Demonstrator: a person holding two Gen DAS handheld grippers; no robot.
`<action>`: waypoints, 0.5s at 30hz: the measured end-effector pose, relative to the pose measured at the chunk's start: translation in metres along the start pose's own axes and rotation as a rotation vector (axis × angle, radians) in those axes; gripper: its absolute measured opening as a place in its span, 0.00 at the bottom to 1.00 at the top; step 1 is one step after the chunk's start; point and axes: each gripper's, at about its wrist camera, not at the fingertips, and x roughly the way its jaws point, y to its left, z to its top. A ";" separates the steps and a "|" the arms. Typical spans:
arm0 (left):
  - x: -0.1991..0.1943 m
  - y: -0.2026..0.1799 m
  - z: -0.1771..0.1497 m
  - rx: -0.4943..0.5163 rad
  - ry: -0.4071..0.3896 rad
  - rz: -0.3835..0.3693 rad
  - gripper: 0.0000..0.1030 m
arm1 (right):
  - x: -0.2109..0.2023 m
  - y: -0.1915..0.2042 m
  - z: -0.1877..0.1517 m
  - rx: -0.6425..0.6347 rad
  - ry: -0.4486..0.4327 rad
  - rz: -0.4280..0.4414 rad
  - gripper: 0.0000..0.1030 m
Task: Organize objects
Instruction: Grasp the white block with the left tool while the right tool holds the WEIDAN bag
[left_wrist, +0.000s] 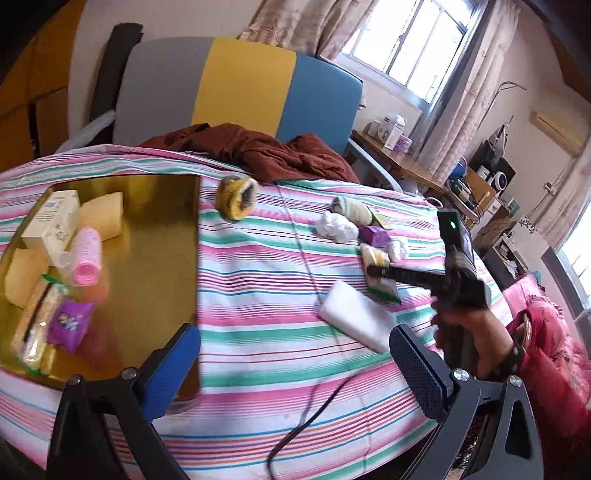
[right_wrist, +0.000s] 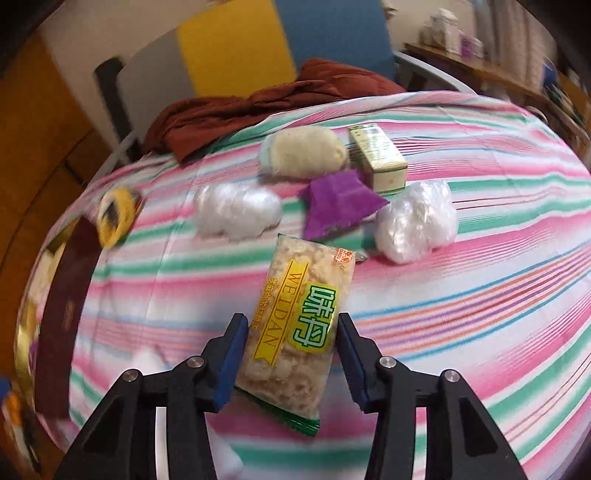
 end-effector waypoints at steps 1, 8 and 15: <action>0.004 -0.006 0.001 0.005 -0.001 -0.003 1.00 | -0.004 0.000 -0.007 -0.031 0.004 0.003 0.47; 0.042 -0.029 0.003 0.026 0.078 -0.005 1.00 | -0.031 0.019 -0.054 -0.084 0.014 0.098 0.47; 0.084 -0.055 -0.007 0.116 0.178 0.070 1.00 | -0.040 0.016 -0.064 -0.097 -0.071 0.005 0.47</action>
